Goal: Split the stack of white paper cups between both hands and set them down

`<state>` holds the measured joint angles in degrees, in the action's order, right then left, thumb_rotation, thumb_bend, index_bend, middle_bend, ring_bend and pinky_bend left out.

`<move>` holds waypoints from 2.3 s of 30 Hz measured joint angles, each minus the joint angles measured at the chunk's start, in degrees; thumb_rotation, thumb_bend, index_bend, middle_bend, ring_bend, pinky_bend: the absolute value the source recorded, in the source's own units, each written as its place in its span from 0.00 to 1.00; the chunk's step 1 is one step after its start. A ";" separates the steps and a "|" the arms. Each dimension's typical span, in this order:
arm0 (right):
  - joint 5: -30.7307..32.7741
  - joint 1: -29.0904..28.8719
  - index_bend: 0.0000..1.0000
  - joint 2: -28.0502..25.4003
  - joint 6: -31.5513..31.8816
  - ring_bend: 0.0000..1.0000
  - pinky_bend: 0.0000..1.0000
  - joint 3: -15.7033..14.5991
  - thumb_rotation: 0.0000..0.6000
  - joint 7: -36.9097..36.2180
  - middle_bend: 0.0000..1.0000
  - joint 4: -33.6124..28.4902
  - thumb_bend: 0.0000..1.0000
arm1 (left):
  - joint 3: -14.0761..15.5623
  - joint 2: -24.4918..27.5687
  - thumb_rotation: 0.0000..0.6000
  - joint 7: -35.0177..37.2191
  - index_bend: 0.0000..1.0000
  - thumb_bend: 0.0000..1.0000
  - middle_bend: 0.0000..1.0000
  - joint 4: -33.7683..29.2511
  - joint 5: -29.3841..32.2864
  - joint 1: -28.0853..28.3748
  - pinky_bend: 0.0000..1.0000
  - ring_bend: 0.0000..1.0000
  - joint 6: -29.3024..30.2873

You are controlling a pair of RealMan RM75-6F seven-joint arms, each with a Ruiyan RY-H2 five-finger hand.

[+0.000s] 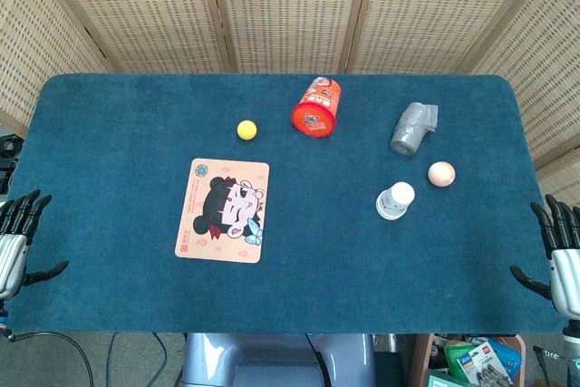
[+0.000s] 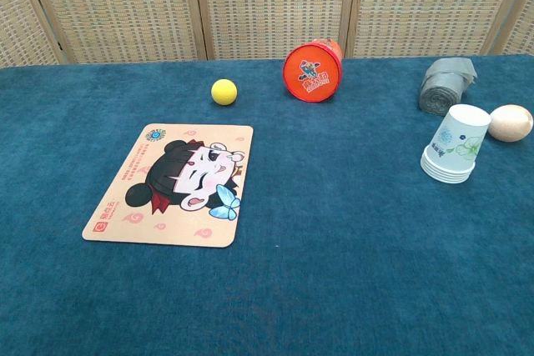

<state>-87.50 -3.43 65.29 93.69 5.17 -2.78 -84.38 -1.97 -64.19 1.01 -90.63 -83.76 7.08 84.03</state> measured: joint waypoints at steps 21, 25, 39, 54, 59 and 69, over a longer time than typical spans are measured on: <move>-4.16 -11.30 0.06 -3.70 -14.01 0.01 0.12 2.19 1.00 -4.39 0.09 -2.43 0.00 | -1.41 -1.68 1.00 1.37 0.00 0.06 0.00 3.18 0.09 0.20 0.00 0.00 0.30; -2.43 -18.14 0.08 -5.23 -25.19 0.02 0.16 4.08 1.00 -8.14 0.12 -3.27 0.00 | -1.74 -1.77 1.00 0.93 0.00 0.06 0.00 3.24 0.80 0.26 0.00 0.00 0.01; 14.39 -33.86 0.16 3.14 -49.66 0.15 0.31 7.13 1.00 -2.87 0.24 4.58 0.08 | -2.12 -2.43 1.00 -0.85 0.00 0.06 0.00 3.95 2.54 0.68 0.00 0.00 -1.84; 16.02 -36.71 0.24 9.42 -51.86 0.21 0.37 5.21 1.00 -0.66 0.30 9.66 0.14 | -2.49 -2.53 1.00 -1.73 0.00 0.06 0.00 3.69 3.22 0.92 0.00 0.00 -2.56; 17.33 -37.08 0.31 10.97 -52.02 0.29 0.47 4.99 1.00 0.06 0.38 11.83 0.16 | -2.58 -2.55 1.00 -1.43 0.00 0.06 0.00 4.00 3.60 0.99 0.00 0.00 -3.03; 17.00 -37.03 0.51 12.43 -50.45 0.44 0.62 4.86 1.00 -0.70 0.56 13.66 0.31 | -2.67 -2.63 1.00 -1.35 0.00 0.06 0.00 4.19 3.89 1.18 0.00 0.00 -3.60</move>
<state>-70.50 -40.46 77.72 43.23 10.03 -3.48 -70.72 -4.64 -66.81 -0.34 -86.44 -79.88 8.27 80.43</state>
